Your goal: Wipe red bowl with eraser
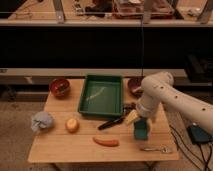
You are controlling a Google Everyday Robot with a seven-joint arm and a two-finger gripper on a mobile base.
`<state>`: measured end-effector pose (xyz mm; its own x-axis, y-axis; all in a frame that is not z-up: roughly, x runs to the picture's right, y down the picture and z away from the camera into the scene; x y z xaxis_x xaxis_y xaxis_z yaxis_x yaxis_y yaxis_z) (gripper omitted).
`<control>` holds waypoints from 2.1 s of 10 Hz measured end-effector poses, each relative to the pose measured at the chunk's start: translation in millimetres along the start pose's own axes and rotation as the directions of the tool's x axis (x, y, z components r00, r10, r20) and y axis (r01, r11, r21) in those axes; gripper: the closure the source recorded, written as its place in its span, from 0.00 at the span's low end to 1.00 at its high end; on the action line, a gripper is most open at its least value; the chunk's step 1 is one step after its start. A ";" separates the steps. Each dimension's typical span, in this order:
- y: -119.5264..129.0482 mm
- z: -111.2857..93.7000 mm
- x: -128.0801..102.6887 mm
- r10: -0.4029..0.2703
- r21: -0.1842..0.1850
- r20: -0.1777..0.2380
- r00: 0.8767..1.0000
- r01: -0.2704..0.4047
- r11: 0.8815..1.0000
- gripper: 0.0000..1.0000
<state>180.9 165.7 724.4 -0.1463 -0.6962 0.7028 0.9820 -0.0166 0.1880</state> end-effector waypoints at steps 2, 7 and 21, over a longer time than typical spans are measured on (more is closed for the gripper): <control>0.0 0.0 0.0 0.000 0.000 0.000 1.000 0.000 1.000 0.20; 0.0 0.0 0.0 0.000 0.000 0.000 1.000 0.000 1.000 0.20; -2.2 -5.4 4.5 -0.024 -0.028 -0.030 0.999 0.023 0.999 0.20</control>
<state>178.7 158.7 723.4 -0.1662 -0.7166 0.6774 0.9813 -0.0526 0.1852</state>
